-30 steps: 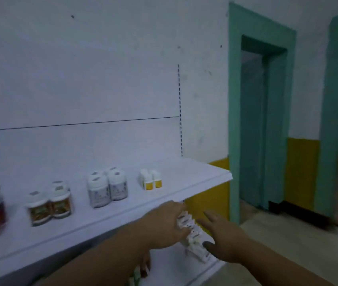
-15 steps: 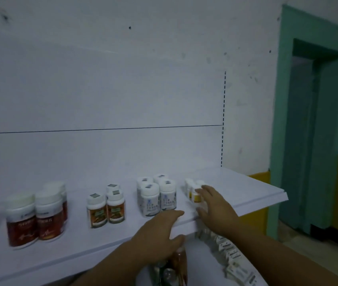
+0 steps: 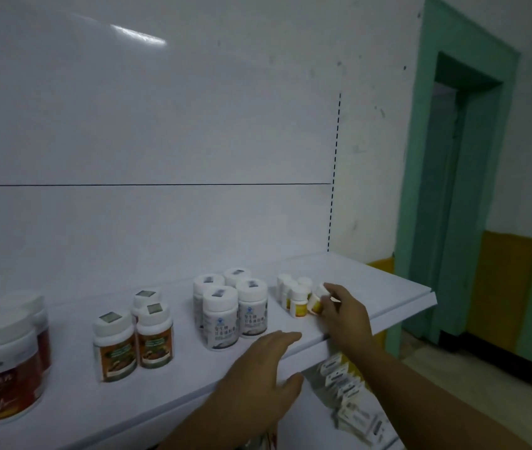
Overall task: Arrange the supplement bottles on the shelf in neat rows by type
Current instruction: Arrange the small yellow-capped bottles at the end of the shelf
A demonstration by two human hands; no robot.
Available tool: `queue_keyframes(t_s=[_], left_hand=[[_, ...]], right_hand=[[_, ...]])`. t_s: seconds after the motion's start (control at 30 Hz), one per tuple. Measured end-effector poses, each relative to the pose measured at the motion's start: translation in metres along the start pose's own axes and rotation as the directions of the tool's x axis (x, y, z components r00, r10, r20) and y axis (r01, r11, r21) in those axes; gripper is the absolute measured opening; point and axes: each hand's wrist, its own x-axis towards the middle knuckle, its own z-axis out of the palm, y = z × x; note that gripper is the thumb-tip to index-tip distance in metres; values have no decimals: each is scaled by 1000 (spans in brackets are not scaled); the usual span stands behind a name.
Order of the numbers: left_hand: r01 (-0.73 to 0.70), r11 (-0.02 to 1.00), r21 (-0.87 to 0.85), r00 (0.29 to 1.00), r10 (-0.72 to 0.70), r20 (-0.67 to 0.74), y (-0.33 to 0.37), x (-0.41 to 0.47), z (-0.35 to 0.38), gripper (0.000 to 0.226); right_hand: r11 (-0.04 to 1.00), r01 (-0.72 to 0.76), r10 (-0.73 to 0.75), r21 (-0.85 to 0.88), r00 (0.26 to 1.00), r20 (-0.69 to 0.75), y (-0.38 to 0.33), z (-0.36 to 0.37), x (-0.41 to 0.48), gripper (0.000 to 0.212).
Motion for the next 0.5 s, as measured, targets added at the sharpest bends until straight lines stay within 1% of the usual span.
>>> queue_keyframes(t_s=[0.07,0.13,0.17,0.2,0.23,0.27,0.3,0.33,0.37,0.4,0.43,0.5], left_hand=[[28,996,-86,999,-30,-22,6,0,6,50],[76,958,-276,994,-95,-56,11,-2,10,41],[99,907,-410,987,-143,-78,13,-4,10,38],[119,837,-534,975,-199,-94,15,-4,10,37],[147,766,-626,960,-264,-98,18,-3,10,35],[186,693,-696,940,-333,-81,21,-2,9,33],[212,607,-766,919,-391,-54,24,-1,8,30],[220,494,-841,904,-427,-14,28,-1,6,26],[211,373,-903,897,-441,28,33,-1,4,22],[199,280,-939,893,-448,55,37,-4,2,20],[189,245,-951,885,-463,56,40,-6,0,18],[189,260,-947,864,-502,35,45,-12,0,13]], right_hand=[[996,-34,37,88,999,-28,-3,-9,-5,28],[952,-103,138,288,985,-105,-11,-20,-19,22],[897,-130,192,423,975,-109,-17,-25,-29,19],[819,-146,221,554,973,-71,-24,-30,-40,18],[734,-175,229,656,973,4,-32,-34,-51,20],[660,-225,223,717,970,99,-39,-37,-62,22],[611,-282,209,740,959,193,-46,-40,-72,23],[578,-334,188,744,942,277,-52,-43,-79,22],[562,-377,161,736,923,350,-57,-46,-84,20],[566,-401,131,720,907,401,-61,-51,-87,19],[587,-402,97,702,896,433,-65,-55,-88,18],[629,-393,46,670,880,473,-70,-64,-88,13]])
